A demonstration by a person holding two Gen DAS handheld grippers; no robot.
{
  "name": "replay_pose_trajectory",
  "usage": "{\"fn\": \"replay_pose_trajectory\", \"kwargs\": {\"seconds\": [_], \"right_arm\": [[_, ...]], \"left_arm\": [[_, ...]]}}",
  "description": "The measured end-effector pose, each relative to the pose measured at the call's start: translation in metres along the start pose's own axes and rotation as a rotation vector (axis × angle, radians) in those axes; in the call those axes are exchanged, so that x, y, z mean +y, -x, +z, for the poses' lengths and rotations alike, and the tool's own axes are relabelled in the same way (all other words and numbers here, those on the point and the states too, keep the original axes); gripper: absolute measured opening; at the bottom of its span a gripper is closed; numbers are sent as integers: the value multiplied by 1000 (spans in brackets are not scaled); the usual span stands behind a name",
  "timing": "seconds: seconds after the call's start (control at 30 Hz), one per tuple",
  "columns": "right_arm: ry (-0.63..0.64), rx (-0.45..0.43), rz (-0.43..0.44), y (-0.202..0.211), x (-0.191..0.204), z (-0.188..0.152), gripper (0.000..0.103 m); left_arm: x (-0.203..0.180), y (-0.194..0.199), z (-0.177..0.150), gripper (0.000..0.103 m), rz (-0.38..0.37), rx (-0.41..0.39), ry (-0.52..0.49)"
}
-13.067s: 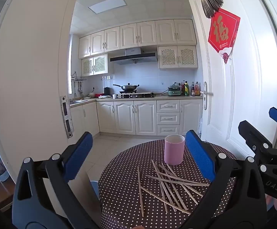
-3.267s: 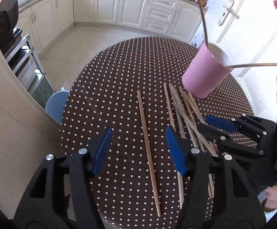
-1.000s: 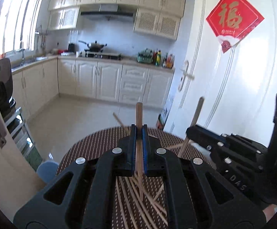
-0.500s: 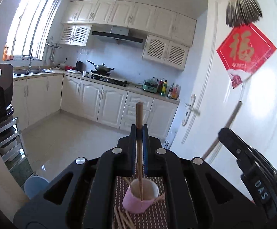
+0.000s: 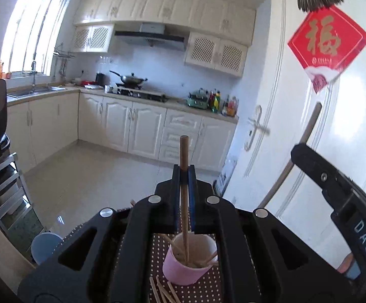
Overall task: Organize utensils
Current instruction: 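Open the left gripper then the right gripper above the pink cup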
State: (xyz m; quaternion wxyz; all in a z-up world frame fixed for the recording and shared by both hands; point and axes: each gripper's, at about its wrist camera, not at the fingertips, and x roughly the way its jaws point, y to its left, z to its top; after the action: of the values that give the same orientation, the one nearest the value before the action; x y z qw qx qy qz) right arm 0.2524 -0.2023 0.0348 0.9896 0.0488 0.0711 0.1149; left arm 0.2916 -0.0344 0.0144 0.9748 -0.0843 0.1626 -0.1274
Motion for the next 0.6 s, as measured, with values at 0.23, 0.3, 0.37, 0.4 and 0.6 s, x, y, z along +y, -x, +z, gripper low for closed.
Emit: {"fn": "replay_pose_trajectory", "kwargs": {"seconds": [0.23,0.3,0.37,0.4,0.6], "right_arm": [[-19,50,11,-4,-4,-7,5],[-21,65,15,-4,-5,-9,5],[-23,84,17,-4,-5,-11,5],[-27,90,19,-4,-6,-12,5],[-34,120,26,1,-4,-16,5]], "left_arm": [[3,0,-6,7,5,39,-4],[4,1,-7,9,7,59,1],[4,2,-7,26,17,61,-3],[4,5,-6,33,27,62,-6],[5,20,-3,51,39,47,-8]]}}
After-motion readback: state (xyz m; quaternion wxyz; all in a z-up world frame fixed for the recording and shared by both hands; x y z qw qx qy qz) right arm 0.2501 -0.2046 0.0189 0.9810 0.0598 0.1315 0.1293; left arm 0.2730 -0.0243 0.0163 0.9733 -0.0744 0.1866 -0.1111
